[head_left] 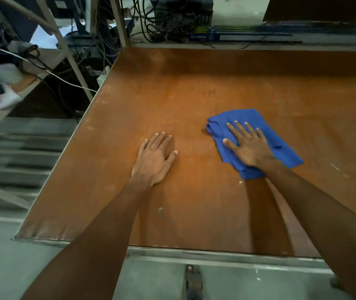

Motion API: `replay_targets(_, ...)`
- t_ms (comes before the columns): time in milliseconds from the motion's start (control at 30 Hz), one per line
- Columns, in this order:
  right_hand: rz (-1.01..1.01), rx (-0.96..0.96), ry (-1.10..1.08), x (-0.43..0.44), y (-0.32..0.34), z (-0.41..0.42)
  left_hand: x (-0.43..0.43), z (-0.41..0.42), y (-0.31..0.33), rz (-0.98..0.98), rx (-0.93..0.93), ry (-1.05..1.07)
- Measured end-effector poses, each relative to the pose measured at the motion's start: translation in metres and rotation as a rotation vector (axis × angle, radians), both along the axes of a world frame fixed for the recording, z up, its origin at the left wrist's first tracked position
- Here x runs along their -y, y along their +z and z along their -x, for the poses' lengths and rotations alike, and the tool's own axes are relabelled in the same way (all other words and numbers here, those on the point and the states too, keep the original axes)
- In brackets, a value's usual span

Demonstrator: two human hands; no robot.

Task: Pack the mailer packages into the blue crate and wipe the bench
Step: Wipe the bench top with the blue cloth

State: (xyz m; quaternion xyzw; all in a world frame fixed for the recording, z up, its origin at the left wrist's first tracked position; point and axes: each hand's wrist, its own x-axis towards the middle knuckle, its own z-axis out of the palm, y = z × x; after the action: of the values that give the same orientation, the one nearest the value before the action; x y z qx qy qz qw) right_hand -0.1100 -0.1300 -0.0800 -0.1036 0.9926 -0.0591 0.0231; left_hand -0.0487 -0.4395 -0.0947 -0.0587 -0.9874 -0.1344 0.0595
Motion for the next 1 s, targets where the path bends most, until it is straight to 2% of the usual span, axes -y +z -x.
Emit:
replay_targets(67,-0.032,-0.011,0.025,0.004,-0.001,-0.016,-0.001,0.003,-0.003,0.007,-0.013,0.009)
replay_targets(167,-0.040,-0.020,0.315,0.018,-0.003,-0.063,-0.002,0.003,-0.004,0.011,-0.048,0.012)
replay_targets(200,-0.035,-0.015,0.343,0.012,-0.003,-0.068,-0.003,0.001,-0.002,0.023,-0.062,0.010)
replay_targets(233,-0.025,-0.006,0.303,0.003,-0.002,-0.066,-0.004,-0.002,0.000,0.043,-0.075,0.003)
replay_targets(333,-0.006,-0.003,-0.023,-0.021,0.001,-0.057,-0.023,-0.023,0.010,0.075,-0.085,-0.031)
replay_targets(367,-0.018,-0.004,-0.037,-0.019,0.003,-0.063,-0.033,-0.034,0.010,0.067,-0.080,-0.037)
replay_targets(500,-0.045,-0.006,0.330,-0.005,0.002,-0.129,-0.056,-0.077,0.003,0.059,-0.034,0.028)
replay_targets(533,-0.047,-0.012,0.363,-0.013,0.002,-0.138,-0.057,-0.084,0.001,0.062,-0.024,0.035)
replay_targets(567,-0.045,-0.010,0.334,-0.022,0.002,-0.139,-0.056,-0.089,0.001,0.067,-0.011,0.029)
replay_targets(667,-0.012,0.011,0.069,-0.039,0.002,-0.136,-0.053,-0.095,0.001,0.107,0.038,-0.003)
replay_targets(733,-0.028,-0.005,0.106,-0.025,0.003,-0.151,-0.055,-0.097,0.001,0.107,0.056,0.006)
replay_targets(867,-0.021,0.017,0.405,-0.023,0.005,-0.194,-0.055,-0.098,0.003,0.104,0.075,0.018)
replay_targets(933,-0.015,0.023,0.342,-0.050,0.007,-0.187,-0.054,-0.098,0.006,0.099,0.089,0.011)
replay_targets(1000,-0.004,0.022,0.148,-0.078,0.008,-0.180,-0.054,-0.100,0.008,0.092,0.111,-0.003)
